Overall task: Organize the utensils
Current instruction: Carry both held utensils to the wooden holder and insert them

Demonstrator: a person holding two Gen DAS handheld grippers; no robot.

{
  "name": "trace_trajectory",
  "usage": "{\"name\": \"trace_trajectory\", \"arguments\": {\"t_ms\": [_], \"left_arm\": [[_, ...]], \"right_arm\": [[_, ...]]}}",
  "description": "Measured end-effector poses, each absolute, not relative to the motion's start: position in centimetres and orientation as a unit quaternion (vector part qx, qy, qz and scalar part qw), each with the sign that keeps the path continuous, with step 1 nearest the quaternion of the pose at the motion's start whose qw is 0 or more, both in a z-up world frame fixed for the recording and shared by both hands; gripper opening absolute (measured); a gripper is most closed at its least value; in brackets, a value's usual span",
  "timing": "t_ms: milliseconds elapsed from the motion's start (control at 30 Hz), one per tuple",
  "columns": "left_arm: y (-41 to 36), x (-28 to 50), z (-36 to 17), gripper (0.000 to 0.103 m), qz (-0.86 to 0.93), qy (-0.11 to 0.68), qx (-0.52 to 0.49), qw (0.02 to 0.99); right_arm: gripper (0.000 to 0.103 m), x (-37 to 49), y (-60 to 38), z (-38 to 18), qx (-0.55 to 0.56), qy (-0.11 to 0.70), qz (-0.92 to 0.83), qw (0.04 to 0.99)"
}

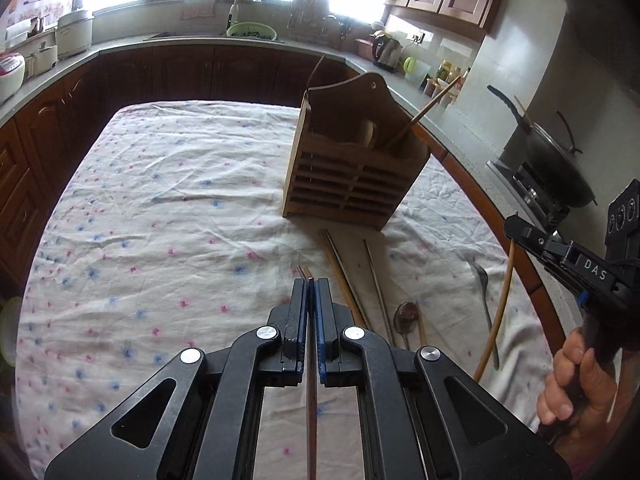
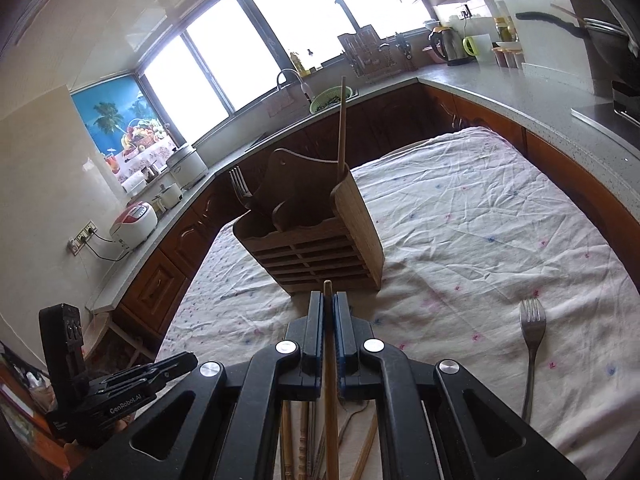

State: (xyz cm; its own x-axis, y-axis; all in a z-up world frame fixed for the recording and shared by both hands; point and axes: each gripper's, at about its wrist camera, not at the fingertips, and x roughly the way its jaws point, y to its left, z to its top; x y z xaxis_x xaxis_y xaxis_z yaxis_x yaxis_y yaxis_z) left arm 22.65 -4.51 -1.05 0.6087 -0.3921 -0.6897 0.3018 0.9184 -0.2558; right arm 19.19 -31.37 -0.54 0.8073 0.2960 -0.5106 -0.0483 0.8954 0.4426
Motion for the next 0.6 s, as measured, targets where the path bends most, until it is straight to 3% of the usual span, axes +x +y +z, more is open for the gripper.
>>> {"name": "trace_trajectory", "arguments": {"t_ms": [600], "left_arm": [[-0.6, 19.8, 4.7, 0.003, -0.193, 0.310, -0.116, 0.924]], "right_arm": [[0.005, 16.8, -29.4, 4.6, 0.181, 0.232, 0.112, 0.949]]}}
